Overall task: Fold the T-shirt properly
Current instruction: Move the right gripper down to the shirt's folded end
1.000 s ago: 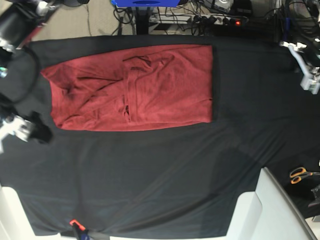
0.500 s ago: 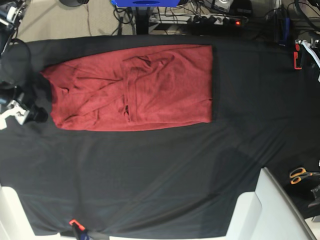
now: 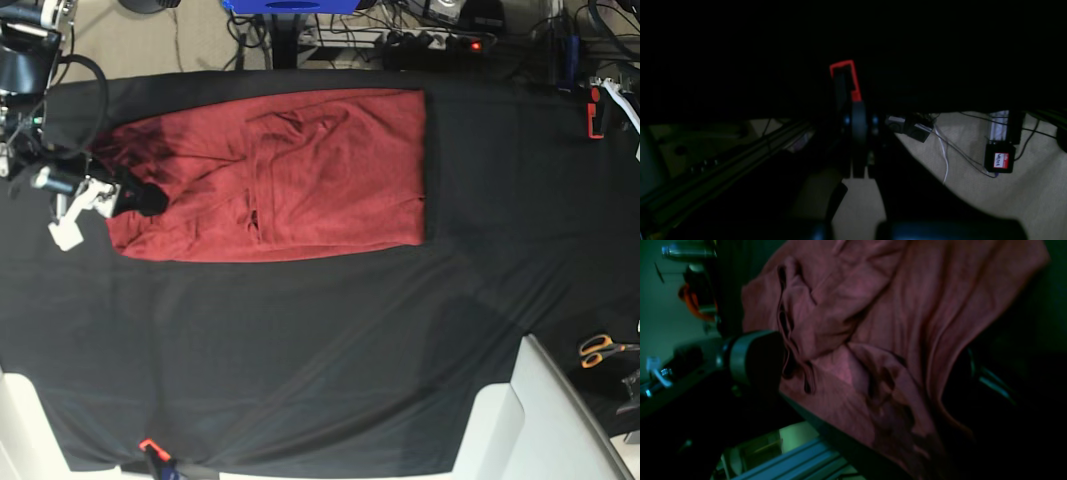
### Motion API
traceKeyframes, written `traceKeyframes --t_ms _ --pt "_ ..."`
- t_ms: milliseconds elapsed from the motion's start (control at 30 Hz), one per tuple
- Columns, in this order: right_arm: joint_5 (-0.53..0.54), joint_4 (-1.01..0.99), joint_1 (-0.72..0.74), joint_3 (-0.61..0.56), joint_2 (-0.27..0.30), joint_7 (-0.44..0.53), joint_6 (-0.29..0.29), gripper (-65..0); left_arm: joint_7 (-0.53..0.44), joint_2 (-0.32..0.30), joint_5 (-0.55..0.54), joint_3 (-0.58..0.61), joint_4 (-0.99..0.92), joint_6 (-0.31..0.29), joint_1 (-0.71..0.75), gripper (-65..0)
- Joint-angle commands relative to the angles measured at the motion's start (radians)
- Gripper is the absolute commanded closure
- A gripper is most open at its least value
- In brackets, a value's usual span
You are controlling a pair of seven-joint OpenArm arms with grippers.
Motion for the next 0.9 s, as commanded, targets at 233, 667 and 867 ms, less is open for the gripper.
traceKeyframes --t_ms 233,667,867 --pt "-0.056 0.019 -0.003 -0.044 -0.036 -0.048 -0.004 -65.0 -0.01 -0.022 -0.008 -0.003 0.012 0.006 0.003 0.0" --pt "-0.062 0.015 0.026 -0.045 -0.055 -0.047 -0.011 -65.0 -0.01 -0.022 -0.008 -0.003 0.012 0.006 0.003 0.0" --pt "-0.062 0.015 0.023 -0.085 -0.069 -0.062 -0.011 -65.0 -0.01 -0.022 -0.008 -0.003 0.012 0.006 0.003 0.0"
